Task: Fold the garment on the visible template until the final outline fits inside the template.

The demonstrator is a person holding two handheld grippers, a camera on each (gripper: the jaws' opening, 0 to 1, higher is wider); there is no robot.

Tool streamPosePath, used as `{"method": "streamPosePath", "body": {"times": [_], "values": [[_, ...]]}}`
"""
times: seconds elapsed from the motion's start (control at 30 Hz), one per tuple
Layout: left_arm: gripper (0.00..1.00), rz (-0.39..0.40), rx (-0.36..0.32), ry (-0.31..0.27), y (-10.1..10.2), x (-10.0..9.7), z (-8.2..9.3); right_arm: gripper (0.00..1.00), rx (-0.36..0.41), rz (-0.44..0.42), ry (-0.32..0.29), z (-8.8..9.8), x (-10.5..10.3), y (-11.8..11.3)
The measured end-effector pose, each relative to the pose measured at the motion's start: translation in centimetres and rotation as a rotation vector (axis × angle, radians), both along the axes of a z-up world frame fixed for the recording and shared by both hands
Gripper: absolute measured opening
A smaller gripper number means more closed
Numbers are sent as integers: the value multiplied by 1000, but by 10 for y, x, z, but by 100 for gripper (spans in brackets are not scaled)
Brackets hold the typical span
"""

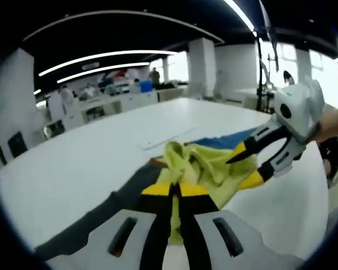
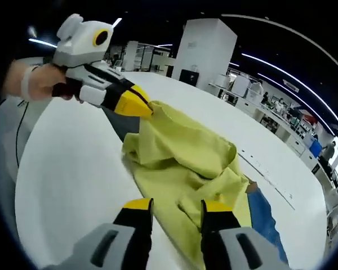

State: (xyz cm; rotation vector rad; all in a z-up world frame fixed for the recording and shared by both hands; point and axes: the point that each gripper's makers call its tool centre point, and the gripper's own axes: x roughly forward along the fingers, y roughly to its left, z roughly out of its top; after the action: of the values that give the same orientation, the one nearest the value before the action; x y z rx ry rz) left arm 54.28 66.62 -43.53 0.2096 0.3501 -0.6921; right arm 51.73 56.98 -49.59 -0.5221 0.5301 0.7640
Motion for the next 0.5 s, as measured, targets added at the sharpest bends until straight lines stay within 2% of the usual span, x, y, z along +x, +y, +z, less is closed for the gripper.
{"method": "streamPosePath", "body": {"times": [0.17, 0.3, 0.4, 0.5], "values": [[0, -1, -8, 1, -1, -1, 1, 23, -46, -16, -12, -8, 7, 0], [0, 1, -12, 4, -2, -1, 1, 20, -87, -27, -33, -16, 13, 0], [0, 2, -15, 5, -2, -1, 1, 17, -173, -7, -72, -20, 18, -4], [0, 5, -20, 9, -2, -1, 1, 19, -162, 6, -54, -25, 16, 0]]}}
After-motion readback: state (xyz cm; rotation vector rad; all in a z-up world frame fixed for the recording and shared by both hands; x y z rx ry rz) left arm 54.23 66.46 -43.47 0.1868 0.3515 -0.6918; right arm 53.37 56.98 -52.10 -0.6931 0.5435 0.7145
